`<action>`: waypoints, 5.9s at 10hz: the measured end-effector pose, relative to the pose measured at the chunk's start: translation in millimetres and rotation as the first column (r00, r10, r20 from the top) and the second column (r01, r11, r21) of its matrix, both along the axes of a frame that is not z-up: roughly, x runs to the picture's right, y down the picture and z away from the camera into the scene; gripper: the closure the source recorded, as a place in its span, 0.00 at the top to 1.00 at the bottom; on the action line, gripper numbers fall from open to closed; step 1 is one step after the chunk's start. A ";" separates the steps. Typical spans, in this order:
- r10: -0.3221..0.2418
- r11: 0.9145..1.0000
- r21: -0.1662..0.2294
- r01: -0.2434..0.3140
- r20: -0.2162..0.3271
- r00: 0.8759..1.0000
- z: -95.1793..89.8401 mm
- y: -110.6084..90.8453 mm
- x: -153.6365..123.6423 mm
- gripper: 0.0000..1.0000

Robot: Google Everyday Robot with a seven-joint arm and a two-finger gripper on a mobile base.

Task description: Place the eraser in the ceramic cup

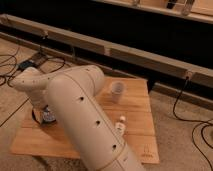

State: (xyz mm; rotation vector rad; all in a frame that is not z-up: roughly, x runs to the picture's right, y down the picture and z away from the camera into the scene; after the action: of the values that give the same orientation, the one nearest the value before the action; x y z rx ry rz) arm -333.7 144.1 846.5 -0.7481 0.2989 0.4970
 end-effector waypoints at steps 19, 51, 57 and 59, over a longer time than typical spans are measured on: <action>0.432 0.901 0.198 -0.387 -0.309 0.847 -55.0 64.4 159.3 0.80; 0.457 0.866 0.243 -0.436 -0.034 0.889 -22.9 -74.5 220.9 0.02; 0.493 0.824 0.262 -0.503 0.107 0.864 -8.1 -166.0 263.4 0.02; 0.504 0.801 0.273 -0.533 0.174 0.846 -21.8 -200.9 264.9 0.02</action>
State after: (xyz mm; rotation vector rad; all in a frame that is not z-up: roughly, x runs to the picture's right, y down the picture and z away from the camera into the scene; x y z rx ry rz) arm -68.8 -56.8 824.7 -0.5325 -0.0864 1.0060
